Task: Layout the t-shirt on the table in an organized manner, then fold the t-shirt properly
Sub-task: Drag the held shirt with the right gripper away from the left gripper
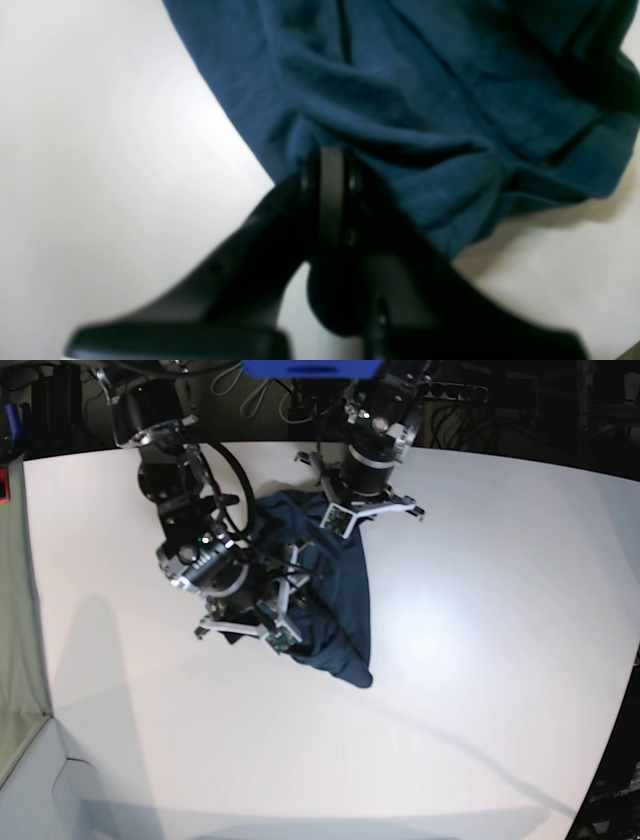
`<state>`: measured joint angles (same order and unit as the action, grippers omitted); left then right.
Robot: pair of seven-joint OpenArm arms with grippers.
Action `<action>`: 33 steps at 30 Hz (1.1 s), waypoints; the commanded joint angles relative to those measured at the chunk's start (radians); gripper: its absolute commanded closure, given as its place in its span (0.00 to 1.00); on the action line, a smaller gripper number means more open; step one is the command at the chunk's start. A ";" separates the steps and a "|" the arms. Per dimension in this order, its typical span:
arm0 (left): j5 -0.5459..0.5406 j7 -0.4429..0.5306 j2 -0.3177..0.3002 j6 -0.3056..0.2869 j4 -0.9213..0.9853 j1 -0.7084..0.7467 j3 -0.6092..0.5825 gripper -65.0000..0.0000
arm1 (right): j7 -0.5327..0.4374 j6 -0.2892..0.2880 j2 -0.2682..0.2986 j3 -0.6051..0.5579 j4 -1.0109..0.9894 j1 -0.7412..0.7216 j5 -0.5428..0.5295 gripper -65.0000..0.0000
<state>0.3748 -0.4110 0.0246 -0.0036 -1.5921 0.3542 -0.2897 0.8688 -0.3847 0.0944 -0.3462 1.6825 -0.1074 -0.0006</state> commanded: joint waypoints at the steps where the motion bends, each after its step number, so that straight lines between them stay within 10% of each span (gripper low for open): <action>1: 0.002 0.008 0.005 0.006 -0.012 -0.001 -0.003 0.99 | -0.020 0.002 -0.003 0.000 0.008 -0.027 -0.005 0.41; 8: 0.002 0.010 0.005 0.006 0.023 -0.004 -0.003 0.99 | -0.020 0.000 -0.029 0.002 -0.075 -0.078 -0.005 0.49; 13: 0.002 0.010 0.005 0.006 0.058 -0.017 -0.003 0.99 | -0.020 0.000 -0.031 0.000 -0.115 -0.099 -0.005 0.98; 33: 0.002 0.011 -0.019 0.006 0.088 -0.043 -0.001 0.99 | -0.009 0.002 -0.038 0.269 0.086 -0.271 -0.005 1.00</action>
<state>0.3782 -0.3462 0.0082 0.0044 -1.5063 0.3035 -0.2916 0.8967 -0.3847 0.0547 -0.0788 1.7432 -0.3443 -0.0002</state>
